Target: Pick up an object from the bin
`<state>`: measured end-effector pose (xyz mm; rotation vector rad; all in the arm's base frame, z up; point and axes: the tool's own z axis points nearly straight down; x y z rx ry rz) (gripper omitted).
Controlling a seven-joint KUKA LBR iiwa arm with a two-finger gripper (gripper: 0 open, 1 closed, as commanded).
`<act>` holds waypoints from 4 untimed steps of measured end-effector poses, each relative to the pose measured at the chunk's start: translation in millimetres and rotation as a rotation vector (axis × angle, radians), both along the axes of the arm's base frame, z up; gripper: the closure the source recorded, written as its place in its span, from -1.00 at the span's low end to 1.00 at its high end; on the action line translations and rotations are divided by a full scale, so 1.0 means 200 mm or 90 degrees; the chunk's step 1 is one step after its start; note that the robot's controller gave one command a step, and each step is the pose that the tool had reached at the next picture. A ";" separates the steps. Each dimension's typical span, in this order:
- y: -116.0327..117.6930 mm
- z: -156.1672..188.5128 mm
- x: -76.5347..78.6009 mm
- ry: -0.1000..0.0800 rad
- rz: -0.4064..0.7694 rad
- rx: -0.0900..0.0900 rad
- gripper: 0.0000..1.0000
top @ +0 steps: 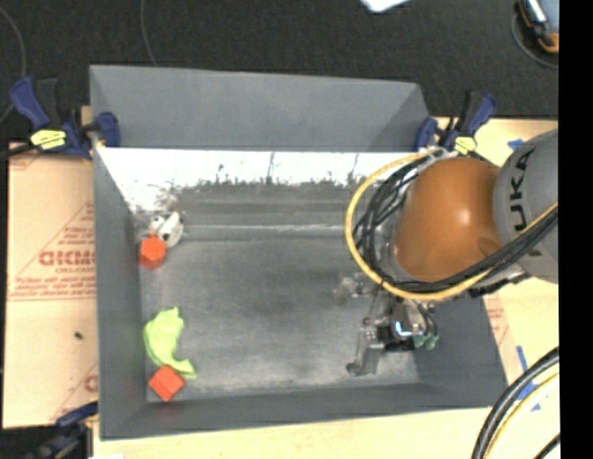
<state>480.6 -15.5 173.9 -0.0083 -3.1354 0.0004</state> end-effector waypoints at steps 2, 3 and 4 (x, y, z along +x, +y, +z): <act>-0.02 0.05 0.01 -0.006 -0.026 0.000 -1.00; -0.30 0.06 -0.03 -0.006 0.017 -0.002 -1.00; -0.28 -0.01 0.04 -0.009 0.041 -0.001 -1.00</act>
Offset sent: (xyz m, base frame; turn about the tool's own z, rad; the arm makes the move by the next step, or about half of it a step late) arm 0.0014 -0.0082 0.0122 0.0780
